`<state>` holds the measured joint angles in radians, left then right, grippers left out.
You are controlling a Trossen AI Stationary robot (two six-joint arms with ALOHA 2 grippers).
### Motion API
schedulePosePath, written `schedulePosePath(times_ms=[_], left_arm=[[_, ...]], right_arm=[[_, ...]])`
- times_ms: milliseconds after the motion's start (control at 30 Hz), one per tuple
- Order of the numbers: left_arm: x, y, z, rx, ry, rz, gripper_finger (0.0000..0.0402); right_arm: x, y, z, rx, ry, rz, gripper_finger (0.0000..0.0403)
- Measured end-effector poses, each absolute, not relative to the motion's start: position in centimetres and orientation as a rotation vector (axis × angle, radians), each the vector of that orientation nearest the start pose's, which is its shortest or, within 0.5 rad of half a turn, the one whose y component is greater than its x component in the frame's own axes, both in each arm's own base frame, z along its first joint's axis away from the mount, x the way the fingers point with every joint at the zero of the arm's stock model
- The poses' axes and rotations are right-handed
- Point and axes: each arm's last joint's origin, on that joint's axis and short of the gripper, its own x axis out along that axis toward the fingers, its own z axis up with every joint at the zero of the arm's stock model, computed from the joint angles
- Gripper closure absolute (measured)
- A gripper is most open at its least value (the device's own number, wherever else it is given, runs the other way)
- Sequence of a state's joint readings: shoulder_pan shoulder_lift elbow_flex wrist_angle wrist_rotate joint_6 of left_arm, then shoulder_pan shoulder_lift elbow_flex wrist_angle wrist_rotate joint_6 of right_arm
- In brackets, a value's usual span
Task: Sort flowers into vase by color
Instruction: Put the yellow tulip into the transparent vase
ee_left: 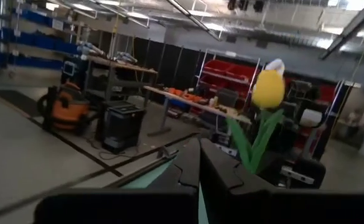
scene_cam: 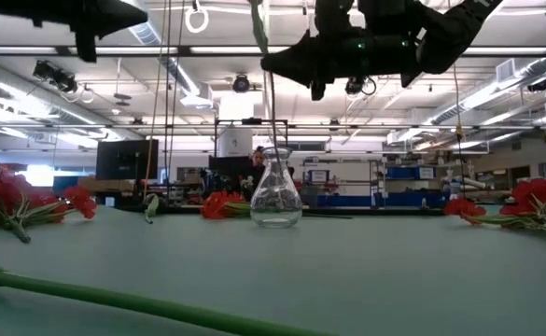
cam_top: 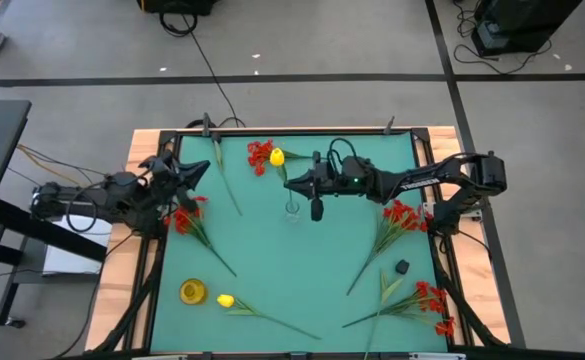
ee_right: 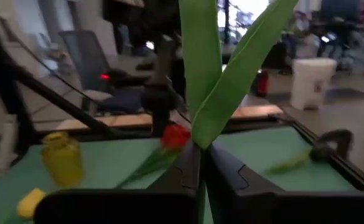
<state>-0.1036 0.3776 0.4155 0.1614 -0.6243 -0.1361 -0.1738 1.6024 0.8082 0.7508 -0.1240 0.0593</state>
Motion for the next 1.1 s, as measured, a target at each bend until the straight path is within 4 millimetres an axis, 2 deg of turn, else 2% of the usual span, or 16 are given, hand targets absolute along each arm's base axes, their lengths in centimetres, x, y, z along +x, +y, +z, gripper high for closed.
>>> schedulePosePath(times_ms=[200,433,567,700,933,1000,1100], left_arm=[[12.9,0.4,30.5,-0.127,-0.155,0.515,0.0381],[15.0,0.1,30.0,-0.144,-0.066,0.518,0.0304],[15.7,0.0,29.3,-0.204,-0.021,0.488,0.0263],[16.2,-0.2,28.8,-0.241,0.009,0.453,0.0241],[16.3,-0.3,28.3,-0.273,0.056,0.405,0.0240],[16.4,-0.5,28.0,-0.258,0.101,0.348,0.0240],[16.8,-1.1,27.2,-0.170,0.200,0.167,0.0240]], right_arm=[[33.3,-6.0,21.7,0.139,0.166,-0.212,0.0323],[33.2,-6.0,21.7,0.224,0.171,-0.219,0.0230],[32.6,-5.5,22.2,0.299,0.216,-0.223,0.0196],[31.6,-4.9,22.6,0.356,0.293,-0.252,0.0188],[28.9,-5.3,21.8,0.692,0.449,-0.587,0.0188],[28.4,-5.3,21.7,0.764,0.463,-0.645,0.0188],[28.0,-5.3,21.4,0.869,0.475,-0.704,0.0188]])
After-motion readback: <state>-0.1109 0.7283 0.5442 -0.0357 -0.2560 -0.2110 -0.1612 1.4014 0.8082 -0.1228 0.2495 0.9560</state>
